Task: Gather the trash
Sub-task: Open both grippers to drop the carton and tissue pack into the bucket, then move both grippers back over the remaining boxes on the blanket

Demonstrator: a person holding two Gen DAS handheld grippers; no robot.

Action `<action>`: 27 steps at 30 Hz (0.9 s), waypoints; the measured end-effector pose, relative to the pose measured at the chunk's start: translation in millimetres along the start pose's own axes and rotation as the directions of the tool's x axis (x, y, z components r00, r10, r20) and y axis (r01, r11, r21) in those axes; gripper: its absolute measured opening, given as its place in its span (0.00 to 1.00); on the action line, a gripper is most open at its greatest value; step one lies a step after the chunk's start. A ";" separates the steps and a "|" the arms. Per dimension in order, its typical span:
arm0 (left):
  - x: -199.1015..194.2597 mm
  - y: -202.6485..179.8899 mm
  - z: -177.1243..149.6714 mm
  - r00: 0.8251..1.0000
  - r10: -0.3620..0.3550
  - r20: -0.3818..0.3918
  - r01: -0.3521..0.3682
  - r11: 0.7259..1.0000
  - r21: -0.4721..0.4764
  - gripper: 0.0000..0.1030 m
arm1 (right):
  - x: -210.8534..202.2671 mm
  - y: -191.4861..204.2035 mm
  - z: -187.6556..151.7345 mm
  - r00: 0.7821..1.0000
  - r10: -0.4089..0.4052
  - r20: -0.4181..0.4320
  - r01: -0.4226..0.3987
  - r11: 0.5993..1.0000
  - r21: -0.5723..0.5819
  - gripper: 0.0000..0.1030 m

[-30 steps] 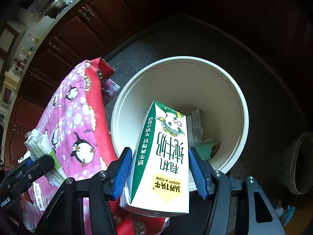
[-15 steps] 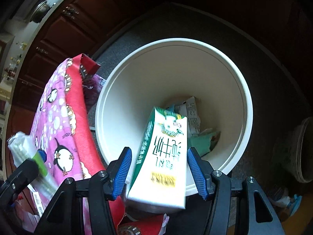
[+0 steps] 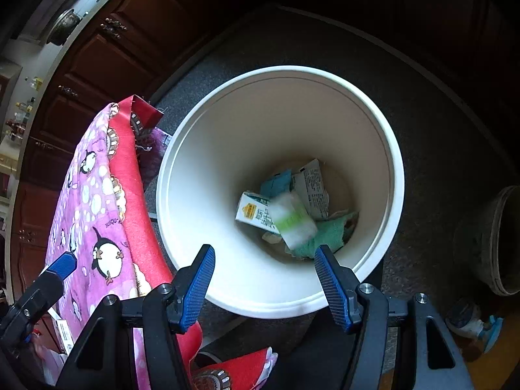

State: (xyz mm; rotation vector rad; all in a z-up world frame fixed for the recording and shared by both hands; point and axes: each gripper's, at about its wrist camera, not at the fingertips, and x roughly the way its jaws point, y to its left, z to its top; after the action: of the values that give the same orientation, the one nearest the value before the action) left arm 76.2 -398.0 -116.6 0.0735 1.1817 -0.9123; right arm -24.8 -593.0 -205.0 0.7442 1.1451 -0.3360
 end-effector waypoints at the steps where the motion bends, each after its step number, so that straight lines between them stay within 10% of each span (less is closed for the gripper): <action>1: -1.5 -0.5 -1.1 1.000 0.004 0.003 -0.004 1.000 0.004 0.58 | -1.8 2.2 -0.3 1.000 -0.003 0.004 0.003 1.000 -0.010 0.60; 27: -90.0 46.1 -50.3 0.983 0.148 0.105 -0.142 0.988 -0.061 0.58 | -40.2 89.5 -22.6 0.995 0.070 0.065 -0.057 0.981 -0.188 0.63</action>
State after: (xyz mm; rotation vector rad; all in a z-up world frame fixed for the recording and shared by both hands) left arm 60.5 -291.4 -82.6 0.0648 1.0831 -0.7467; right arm -3.2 -518.3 -141.1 0.5989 1.0670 -0.1969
